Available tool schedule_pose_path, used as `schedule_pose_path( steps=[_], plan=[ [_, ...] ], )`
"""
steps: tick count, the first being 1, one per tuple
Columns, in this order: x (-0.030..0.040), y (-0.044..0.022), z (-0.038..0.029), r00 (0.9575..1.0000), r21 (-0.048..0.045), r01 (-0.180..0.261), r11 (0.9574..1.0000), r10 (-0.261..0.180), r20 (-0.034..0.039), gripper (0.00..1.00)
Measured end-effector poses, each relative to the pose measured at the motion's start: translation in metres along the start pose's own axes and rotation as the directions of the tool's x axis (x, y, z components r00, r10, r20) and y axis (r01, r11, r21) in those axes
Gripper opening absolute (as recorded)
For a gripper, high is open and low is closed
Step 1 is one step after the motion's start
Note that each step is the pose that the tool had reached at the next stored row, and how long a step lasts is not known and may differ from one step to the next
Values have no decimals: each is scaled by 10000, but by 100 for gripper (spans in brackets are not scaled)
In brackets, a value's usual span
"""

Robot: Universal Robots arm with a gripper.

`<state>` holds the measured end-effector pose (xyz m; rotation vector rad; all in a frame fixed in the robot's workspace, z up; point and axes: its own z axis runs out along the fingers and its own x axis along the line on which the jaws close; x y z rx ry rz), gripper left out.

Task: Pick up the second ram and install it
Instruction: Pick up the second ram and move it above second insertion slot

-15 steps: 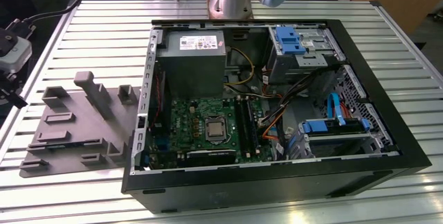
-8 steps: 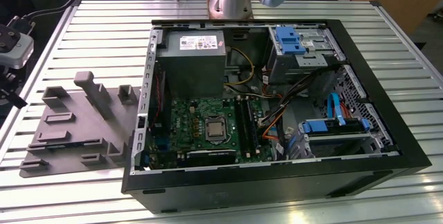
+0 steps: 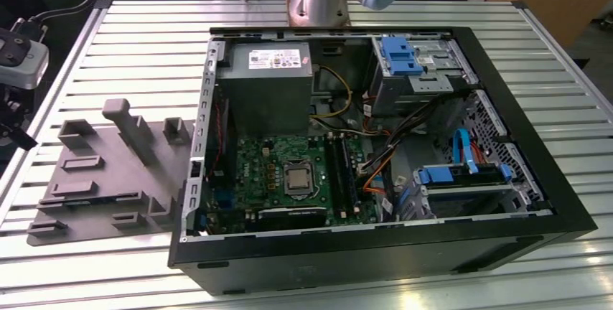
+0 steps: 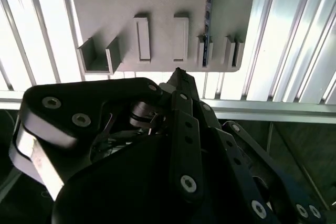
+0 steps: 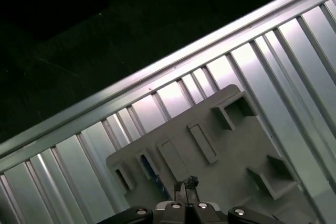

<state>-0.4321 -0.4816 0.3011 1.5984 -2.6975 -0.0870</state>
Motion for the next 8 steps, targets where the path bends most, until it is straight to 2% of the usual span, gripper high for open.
schedule_pose_path(
  steps=[4, 8],
  plan=[
    [0, 0, 0, 9989, -12, 460, 9989, -460, -23, 11],
    [0, 0, 1, 9952, -26, 973, 9953, -973, -48, 11]
  ],
)
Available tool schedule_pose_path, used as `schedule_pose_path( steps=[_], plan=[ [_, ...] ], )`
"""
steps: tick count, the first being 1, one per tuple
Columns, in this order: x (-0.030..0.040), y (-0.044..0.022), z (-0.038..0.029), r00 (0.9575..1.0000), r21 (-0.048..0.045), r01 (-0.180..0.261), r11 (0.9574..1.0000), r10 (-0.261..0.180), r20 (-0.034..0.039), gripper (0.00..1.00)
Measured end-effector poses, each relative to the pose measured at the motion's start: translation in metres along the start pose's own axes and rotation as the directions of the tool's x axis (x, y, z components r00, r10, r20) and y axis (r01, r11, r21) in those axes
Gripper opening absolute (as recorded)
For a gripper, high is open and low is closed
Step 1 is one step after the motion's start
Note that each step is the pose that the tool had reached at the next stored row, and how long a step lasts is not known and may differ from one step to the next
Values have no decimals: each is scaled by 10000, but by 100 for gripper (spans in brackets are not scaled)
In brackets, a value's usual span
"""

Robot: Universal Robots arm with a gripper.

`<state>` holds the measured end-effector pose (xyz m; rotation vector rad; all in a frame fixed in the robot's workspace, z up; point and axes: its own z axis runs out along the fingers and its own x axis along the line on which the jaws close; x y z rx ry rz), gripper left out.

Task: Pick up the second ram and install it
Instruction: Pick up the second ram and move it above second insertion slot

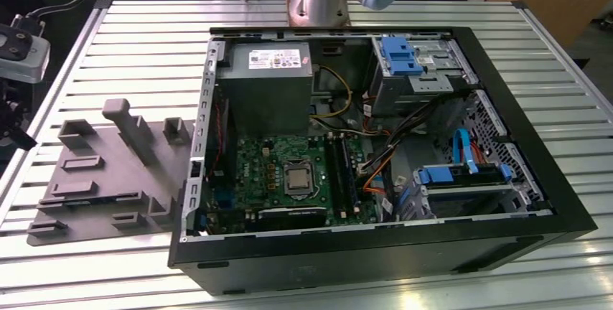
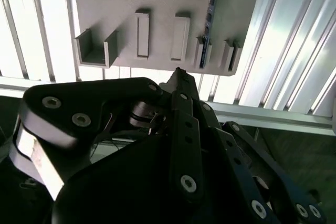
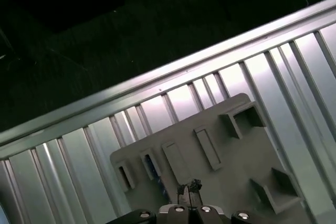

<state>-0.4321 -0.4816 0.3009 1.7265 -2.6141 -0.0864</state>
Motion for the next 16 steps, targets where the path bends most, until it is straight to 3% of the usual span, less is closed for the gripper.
schedule_pose_path(
  steps=[4, 8, 11, 16],
  plan=[
    [0, 0, 2, 9982, -15, 602, 9982, -602, -29, 11],
    [0, 0, 3, 9928, -33, 1197, 9928, -1198, -58, 11],
    [0, 0, 6, 9865, -46, 1634, 9866, -1634, -78, 11],
    [0, -1, 12, 9710, -73, 2389, 9710, -2390, -114, 11]
  ],
)
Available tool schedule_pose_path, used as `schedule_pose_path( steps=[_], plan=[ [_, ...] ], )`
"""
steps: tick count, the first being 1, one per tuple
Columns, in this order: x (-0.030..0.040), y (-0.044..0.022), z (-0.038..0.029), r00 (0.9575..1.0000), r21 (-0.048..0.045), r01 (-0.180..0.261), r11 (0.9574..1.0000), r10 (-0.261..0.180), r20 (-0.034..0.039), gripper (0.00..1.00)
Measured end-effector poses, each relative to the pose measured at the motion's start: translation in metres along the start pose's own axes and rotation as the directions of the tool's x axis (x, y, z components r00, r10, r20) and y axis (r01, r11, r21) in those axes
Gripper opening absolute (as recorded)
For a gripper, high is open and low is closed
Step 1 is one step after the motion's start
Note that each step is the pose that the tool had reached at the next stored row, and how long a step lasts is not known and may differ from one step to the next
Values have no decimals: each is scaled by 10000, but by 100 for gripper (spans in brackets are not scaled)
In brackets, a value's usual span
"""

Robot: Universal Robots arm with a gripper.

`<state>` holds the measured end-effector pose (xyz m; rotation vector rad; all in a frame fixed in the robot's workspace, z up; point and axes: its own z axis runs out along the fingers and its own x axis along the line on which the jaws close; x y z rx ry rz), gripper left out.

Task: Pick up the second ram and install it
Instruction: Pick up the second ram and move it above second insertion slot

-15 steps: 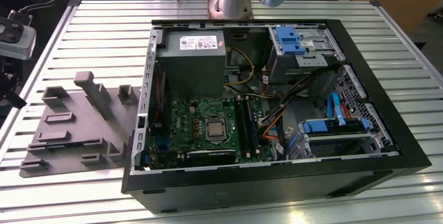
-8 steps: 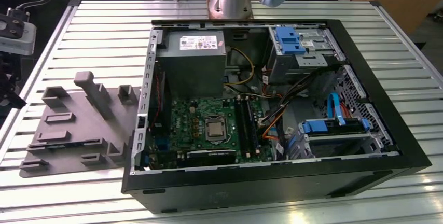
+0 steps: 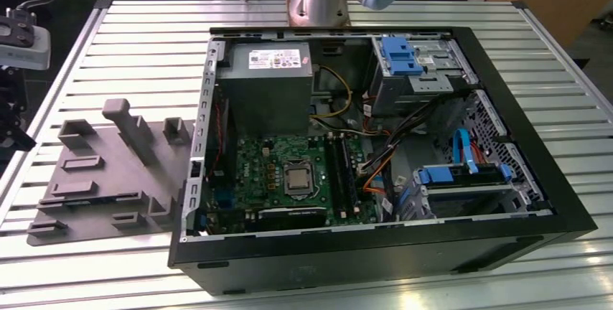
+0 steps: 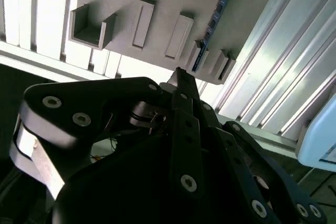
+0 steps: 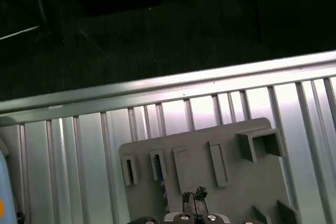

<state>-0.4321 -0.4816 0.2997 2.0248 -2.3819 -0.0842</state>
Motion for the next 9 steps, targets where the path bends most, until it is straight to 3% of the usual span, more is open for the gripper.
schedule_pose_path(
  steps=[9],
  plan=[
    [0, -3, 17, 9965, -21, 832, 9965, -832, -41, 11]
  ],
)
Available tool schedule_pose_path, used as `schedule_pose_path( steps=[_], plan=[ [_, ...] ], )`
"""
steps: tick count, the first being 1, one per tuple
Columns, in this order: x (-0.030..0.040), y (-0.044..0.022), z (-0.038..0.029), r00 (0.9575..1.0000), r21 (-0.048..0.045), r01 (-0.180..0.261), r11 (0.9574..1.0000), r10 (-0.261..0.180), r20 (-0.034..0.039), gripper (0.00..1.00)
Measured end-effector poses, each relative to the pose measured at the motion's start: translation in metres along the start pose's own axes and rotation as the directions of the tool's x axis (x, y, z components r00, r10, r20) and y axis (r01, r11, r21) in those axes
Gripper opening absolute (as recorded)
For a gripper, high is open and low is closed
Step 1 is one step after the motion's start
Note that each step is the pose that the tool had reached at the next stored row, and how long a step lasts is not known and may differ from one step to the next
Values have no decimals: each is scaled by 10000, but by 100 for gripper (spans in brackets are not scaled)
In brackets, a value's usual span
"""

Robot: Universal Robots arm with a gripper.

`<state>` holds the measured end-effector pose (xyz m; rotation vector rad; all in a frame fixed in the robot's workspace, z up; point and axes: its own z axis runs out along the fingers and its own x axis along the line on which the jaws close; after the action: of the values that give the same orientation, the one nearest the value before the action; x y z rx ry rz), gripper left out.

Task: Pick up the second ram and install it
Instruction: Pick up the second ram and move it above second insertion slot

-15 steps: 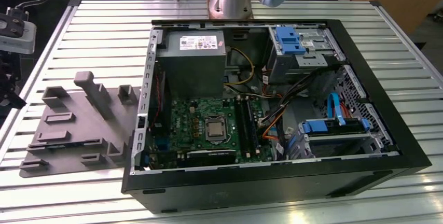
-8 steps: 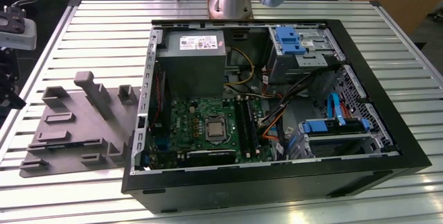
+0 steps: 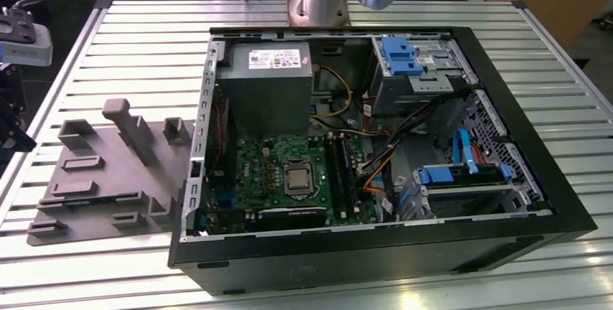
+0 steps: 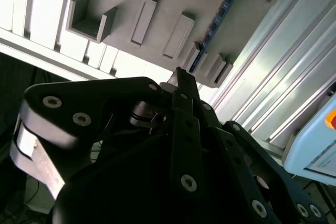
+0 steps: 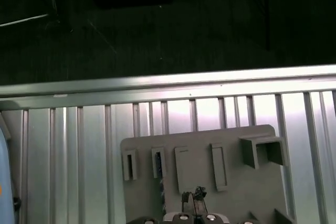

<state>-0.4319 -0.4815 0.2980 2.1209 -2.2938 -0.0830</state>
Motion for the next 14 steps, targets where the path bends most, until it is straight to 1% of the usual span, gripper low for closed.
schedule_pose_path(
  steps=[3, 14],
  plan=[
    [1, -4, 5, 10000, -3, 74, 10000, -74, -4, 11],
    [0, -16, 18, 10000, -1, 90, 10000, -90, -3, 11]
  ],
)
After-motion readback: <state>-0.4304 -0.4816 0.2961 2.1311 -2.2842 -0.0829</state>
